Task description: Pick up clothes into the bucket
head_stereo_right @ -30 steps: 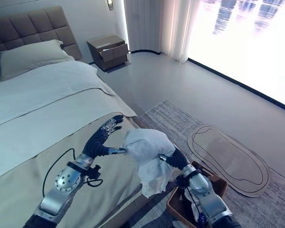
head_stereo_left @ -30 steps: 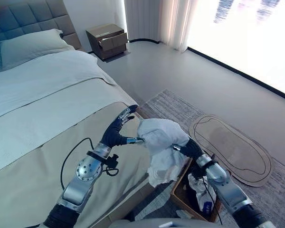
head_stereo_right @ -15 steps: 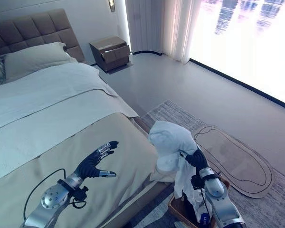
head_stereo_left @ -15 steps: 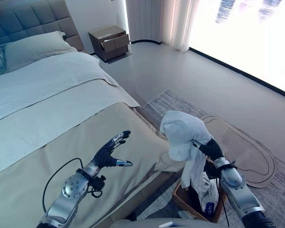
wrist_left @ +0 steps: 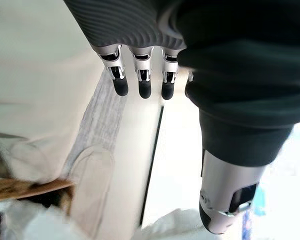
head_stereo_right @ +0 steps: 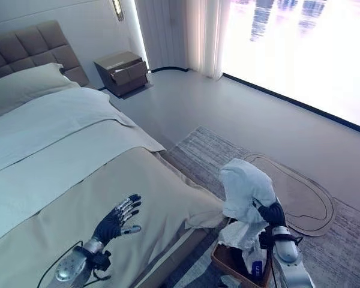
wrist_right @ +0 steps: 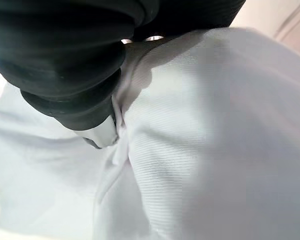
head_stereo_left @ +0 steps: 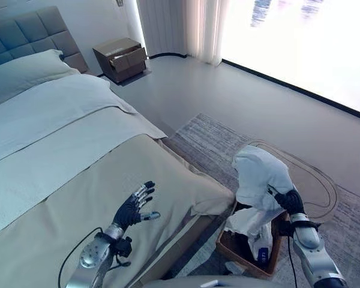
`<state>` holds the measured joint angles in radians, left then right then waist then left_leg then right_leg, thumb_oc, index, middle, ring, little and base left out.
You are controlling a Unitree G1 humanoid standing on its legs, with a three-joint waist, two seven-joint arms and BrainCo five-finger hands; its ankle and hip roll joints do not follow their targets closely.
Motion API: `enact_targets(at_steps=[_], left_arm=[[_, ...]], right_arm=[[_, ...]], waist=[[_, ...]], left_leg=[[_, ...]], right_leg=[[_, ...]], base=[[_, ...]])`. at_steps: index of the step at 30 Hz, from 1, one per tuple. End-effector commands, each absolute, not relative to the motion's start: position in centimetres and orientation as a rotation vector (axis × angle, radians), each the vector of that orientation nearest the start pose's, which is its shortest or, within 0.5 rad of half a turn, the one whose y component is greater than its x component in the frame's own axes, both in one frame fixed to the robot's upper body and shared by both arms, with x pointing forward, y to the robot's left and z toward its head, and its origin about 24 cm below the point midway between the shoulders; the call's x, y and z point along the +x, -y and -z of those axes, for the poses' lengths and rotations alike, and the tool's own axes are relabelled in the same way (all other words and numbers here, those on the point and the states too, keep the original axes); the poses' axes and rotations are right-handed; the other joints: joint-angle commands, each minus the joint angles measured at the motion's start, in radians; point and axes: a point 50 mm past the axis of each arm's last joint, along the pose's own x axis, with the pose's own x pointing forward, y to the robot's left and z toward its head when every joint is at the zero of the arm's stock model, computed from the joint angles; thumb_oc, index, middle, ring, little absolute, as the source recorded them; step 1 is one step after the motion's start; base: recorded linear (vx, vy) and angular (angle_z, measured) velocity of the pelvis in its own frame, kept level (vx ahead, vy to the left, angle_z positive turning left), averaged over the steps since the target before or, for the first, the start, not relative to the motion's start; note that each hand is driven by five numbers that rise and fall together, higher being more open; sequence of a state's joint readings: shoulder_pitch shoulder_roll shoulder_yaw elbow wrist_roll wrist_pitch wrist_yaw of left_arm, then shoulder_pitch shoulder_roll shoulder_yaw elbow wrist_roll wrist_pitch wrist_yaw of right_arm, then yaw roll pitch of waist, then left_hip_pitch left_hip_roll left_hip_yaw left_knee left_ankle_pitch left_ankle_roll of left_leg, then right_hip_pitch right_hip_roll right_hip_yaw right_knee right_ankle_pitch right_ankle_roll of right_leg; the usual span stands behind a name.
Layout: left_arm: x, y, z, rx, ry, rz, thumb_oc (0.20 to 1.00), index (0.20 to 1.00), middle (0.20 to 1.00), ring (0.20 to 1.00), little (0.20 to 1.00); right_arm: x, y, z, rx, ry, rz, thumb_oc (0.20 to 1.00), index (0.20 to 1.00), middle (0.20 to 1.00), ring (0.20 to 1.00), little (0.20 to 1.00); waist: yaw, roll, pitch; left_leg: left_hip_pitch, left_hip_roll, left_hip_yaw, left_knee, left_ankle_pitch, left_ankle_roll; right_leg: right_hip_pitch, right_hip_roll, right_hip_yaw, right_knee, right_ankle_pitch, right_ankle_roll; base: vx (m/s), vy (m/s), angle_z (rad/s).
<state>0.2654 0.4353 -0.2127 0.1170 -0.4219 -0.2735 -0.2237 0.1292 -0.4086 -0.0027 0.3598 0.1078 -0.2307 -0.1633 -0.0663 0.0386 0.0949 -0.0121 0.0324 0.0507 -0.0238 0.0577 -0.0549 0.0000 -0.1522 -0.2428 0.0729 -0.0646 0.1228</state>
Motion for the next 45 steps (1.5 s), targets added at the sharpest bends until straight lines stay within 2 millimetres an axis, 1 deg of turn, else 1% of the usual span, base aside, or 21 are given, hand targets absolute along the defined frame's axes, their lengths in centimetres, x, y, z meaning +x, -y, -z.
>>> enact_targets(at_steps=[1, 3, 4, 5, 8, 11, 12, 14, 19, 20, 22, 26, 27, 29, 32, 33, 34, 35, 36, 42, 45], left_arm=[[20.6, -21.2, -3.5, -0.038, 0.088, 0.212, 1.000, 1.000, 1.000, 1.000, 1.000], [20.8, -21.0, -4.4, -0.052, 0.132, 0.218, 1.000, 1.000, 1.000, 1.000, 1.000], [20.9, -21.0, -4.4, -0.052, 0.134, 0.218, 1.000, 1.000, 1.000, 1.000, 1.000], [21.0, -20.8, -5.0, -0.046, 0.166, 0.228, 1.000, 1.000, 1.000, 1.000, 1.000], [21.2, -20.4, -5.6, 0.013, 0.190, 0.255, 1.000, 1.000, 1.000, 1.000, 1.000], [21.4, -19.8, -6.1, 0.037, 0.209, 0.287, 1.000, 1.000, 1.000, 1.000, 1.000], [21.4, -19.8, -6.1, 0.037, 0.209, 0.287, 1.000, 1.000, 1.000, 1.000, 1.000], [21.4, -19.1, -6.8, 0.021, 0.236, 0.324, 1.000, 1.000, 1.000, 1.000, 1.000], [21.4, -18.4, -7.8, -0.018, 0.270, 0.342, 1.000, 1.000, 1.000, 1.000, 1.000], [21.4, -18.4, -7.8, -0.019, 0.271, 0.342, 1.000, 1.000, 1.000, 1.000, 1.000], [21.3, -18.2, -8.0, -0.018, 0.279, 0.348, 1.000, 1.000, 1.000, 1.000, 1.000], [21.3, -18.1, -8.5, -0.026, 0.302, 0.346, 1.000, 1.000, 1.000, 1.000, 1.000], [21.4, -17.8, -8.8, -0.038, 0.318, 0.339, 1.000, 1.000, 1.000, 1.000, 1.000], [21.3, -17.7, -9.0, -0.043, 0.327, 0.333, 1.000, 1.000, 1.000, 1.000, 1.000], [21.2, -17.8, -9.6, -0.031, 0.356, 0.322, 1.000, 1.000, 1.000, 1.000, 1.000], [21.1, -17.9, -9.6, -0.032, 0.355, 0.312, 1.000, 1.000, 1.000, 1.000, 1.000], [21.1, -18.0, -9.6, -0.035, 0.355, 0.303, 1.000, 1.000, 1.000, 1.000, 1.000], [21.2, -18.0, -9.7, -0.035, 0.358, 0.301, 1.000, 1.000, 1.000, 1.000, 1.000], [21.0, -18.1, -9.6, -0.035, 0.352, 0.294, 1.000, 1.000, 1.000, 1.000, 1.000], [20.8, -17.9, -9.7, -0.061, 0.358, 0.289, 1.000, 1.000, 1.000, 1.000, 1.000], [20.9, -17.6, -10.0, -0.072, 0.371, 0.291, 1.000, 1.000, 1.000, 1.000, 1.000]], right_arm=[[25.8, 27.0, -5.6, -0.245, 0.160, 0.357, 0.200, 0.200, 0.200, 0.200, 0.200], [26.9, 27.2, -6.7, -0.230, 0.202, 0.393, 0.200, 0.200, 0.200, 0.200, 0.200], [27.0, 27.2, -6.7, -0.229, 0.204, 0.394, 0.200, 0.200, 0.200, 0.200, 0.200], [27.8, 27.1, -7.8, -0.219, 0.246, 0.413, 0.200, 0.200, 0.200, 0.200, 0.200], [29.0, 27.5, -9.1, -0.233, 0.279, 0.446, 0.200, 0.200, 0.200, 0.200, 0.200], [30.5, 28.1, -10.5, -0.239, 0.304, 0.491, 0.200, 0.200, 0.200, 0.200, 0.200], [30.5, 28.1, -10.5, -0.239, 0.305, 0.491, 0.200, 0.200, 0.200, 0.200, 0.200], [31.9, 28.6, -12.9, -0.269, 0.354, 0.515, 0.200, 0.200, 0.200, 0.200, 0.200], [33.0, 29.7, -17.8, -0.320, 0.482, 0.580, 0.200, 0.200, 0.200, 0.200, 0.200], [33.1, 29.7, -17.8, -0.321, 0.483, 0.580, 0.200, 0.200, 0.200, 0.200, 0.200], [33.3, 30.3, -19.6, -0.342, 0.525, 0.610, 0.200, 0.200, 0.200, 0.200, 0.200], [33.4, 30.2, -20.1, -0.363, 0.540, 0.609, 0.200, 0.200, 0.200, 0.200, 0.200], [33.7, 30.1, -20.1, -0.379, 0.527, 0.607, 0.200, 0.200, 0.200, 0.200, 0.200], [34.1, 30.0, -19.6, -0.388, 0.495, 0.602, 0.200, 0.200, 0.200, 0.200, 0.200], [34.7, 29.8, -19.4, -0.408, 0.464, 0.600, 0.200, 0.200, 0.200, 0.200, 0.200], [34.9, 29.8, -19.3, -0.417, 0.452, 0.600, 0.200, 0.200, 0.200, 0.200, 0.200], [35.2, 29.9, -19.3, -0.426, 0.437, 0.606, 0.200, 0.200, 0.200, 0.200, 0.200], [35.2, 29.9, -19.5, -0.426, 0.441, 0.605, 0.200, 0.200, 0.200, 0.200, 0.200], [35.6, 30.2, -19.3, -0.449, 0.405, 0.613, 0.200, 0.200, 0.200, 0.200, 0.200], [36.9, 31.0, -20.0, -0.513, 0.323, 0.652, 0.200, 0.200, 0.200, 0.200, 0.200], [37.2, 31.1, -19.8, -0.551, 0.284, 0.653, 0.200, 0.200, 0.200, 0.200, 0.200]], waist=[[-0.008, -0.043, 0.123], [-0.005, -0.032, 0.155], [-0.004, -0.032, 0.154], [-0.002, -0.024, 0.176], [0.002, -0.013, 0.209], [0.005, 0.000, 0.220], [0.006, 0.000, 0.219], [0.006, 0.014, 0.245], [0.008, 0.035, 0.273], [0.008, 0.035, 0.272], [0.007, 0.042, 0.290], [0.004, 0.044, 0.308], [-0.002, 0.042, 0.328], [-0.008, 0.044, 0.343], [-0.015, 0.052, 0.357], [-0.013, 0.056, 0.354], [-0.011, 0.058, 0.357], [-0.013, 0.056, 0.358], [-0.005, 0.062, 0.358], [0.009, 0.072, 0.374], [0.011, 0.075, 0.378]], left_leg=[[-0.151, 0.025, -0.021, 0.253, -0.126, 0.008], [-0.191, 0.031, -0.019, 0.278, -0.125, 0.008], [-0.195, 0.032, -0.018, 0.281, -0.126, 0.008], [-0.239, 0.041, -0.013, 0.299, -0.123, 0.007], [-0.307, 0.045, -0.013, 0.325, -0.115, 0.004], [-0.387, 0.046, -0.014, 0.365, -0.114, 0.002], [-0.390, 0.046, -0.014, 0.366, -0.115, 0.002], [-0.449, 0.047, -0.005, 0.397, -0.116, 0.001], [-0.540, 0.054, 0.006, 0.456, -0.134, -0.001], [-0.543, 0.055, 0.007, 0.458, -0.136, -0.001], [-0.582, 0.055, 0.010, 0.495, -0.147, 0.000], [-0.651, 0.058, 0.012, 0.590, -0.188, 0.002], [-0.703, 0.056, 0.010, 0.674, -0.226, 0.006], [-0.763, 0.056, 0.007, 0.754, -0.253, 0.007], [-0.843, 0.058, 0.010, 0.818, -0.272, 0.008], [-0.853, 0.059, 0.007, 0.840, -0.308, 0.002], [-0.876, 0.056, 0.009, 0.860, -0.318, 0.004], [-0.892, 0.055, 0.016, 0.853, -0.285, 0.012], [-0.904, 0.057, 0.014, 0.881, -0.322, 0.005], [-0.975, 0.049, 0.031, 0.912, -0.327, 0.012], [-0.997, 0.048, 0.033, 0.929, -0.328, 0.014]], right_leg=[[-0.149, -0.104, 0.053, 0.110, 0.102, 0.045], [-0.202, -0.103, 0.066, 0.142, 0.101, 0.042], [-0.207, -0.103, 0.068, 0.145, 0.100, 0.041], [-0.264, -0.103, 0.076, 0.174, 0.095, 0.038], [-0.343, -0.102, 0.086, 0.216, 0.091, 0.033], [-0.432, -0.100, 0.099, 0.266, 0.081, 0.026], [-0.435, -0.100, 0.100, 0.268, 0.080, 0.026], [-0.504, -0.099, 0.112, 0.304, 0.077, 0.022], [-0.613, -0.095, 0.140, 0.375, 0.056, 0.017], [-0.616, -0.095, 0.141, 0.378, 0.056, 0.017], [-0.665, -0.093, 0.154, 0.420, 0.049, 0.015], [-0.727, -0.089, 0.177, 0.499, 0.011, 0.007], [-0.772, -0.089, 0.189, 0.569, -0.011, -0.003], [-0.823, -0.090, 0.200, 0.626, -0.025, -0.008], [-0.904, -0.088, 0.222, 0.687, -0.036, -0.014], [-0.921, -0.083, 0.232, 0.719, -0.071, -0.009], [-0.948, -0.084, 0.238, 0.742, -0.078, -0.012], [-0.962, -0.087, 0.238, 0.728, -0.046, -0.018], [-0.977, -0.082, 0.247, 0.758, -0.085, -0.017], [-1.061, -0.074, 0.277, 0.792, -0.086, -0.021], [-1.085, -0.072, 0.279, 0.812, -0.090, -0.021]], base=[[-0.27, -0.001, -0.03], [-0.18, -0.004, -0.04], [-0.18, -0.022, -0.06], [-0.17, -0.030, -0.09], [-0.20, -0.048, -0.13], [-0.11, -0.035, 0.01], [-0.12, -0.013, 0.02], [-0.13, -0.003, -0.02], [-0.06, 0.000, -0.14], [-0.03, -0.005, -0.12], [-0.03, 0.000, -0.18], [-0.02, -0.002, -0.03], [-0.04, -0.017, -0.04], [-0.03, -0.013, -0.05], [-0.01, 0.003, -0.02], [0.06, 0.025, 0.02], [0.00, 0.000, 0.00], [-0.01, 0.041, 0.00], [0.00, 0.024, -0.03], [-0.01, 0.039, -0.07], [0.00, 0.005, -0.01]])
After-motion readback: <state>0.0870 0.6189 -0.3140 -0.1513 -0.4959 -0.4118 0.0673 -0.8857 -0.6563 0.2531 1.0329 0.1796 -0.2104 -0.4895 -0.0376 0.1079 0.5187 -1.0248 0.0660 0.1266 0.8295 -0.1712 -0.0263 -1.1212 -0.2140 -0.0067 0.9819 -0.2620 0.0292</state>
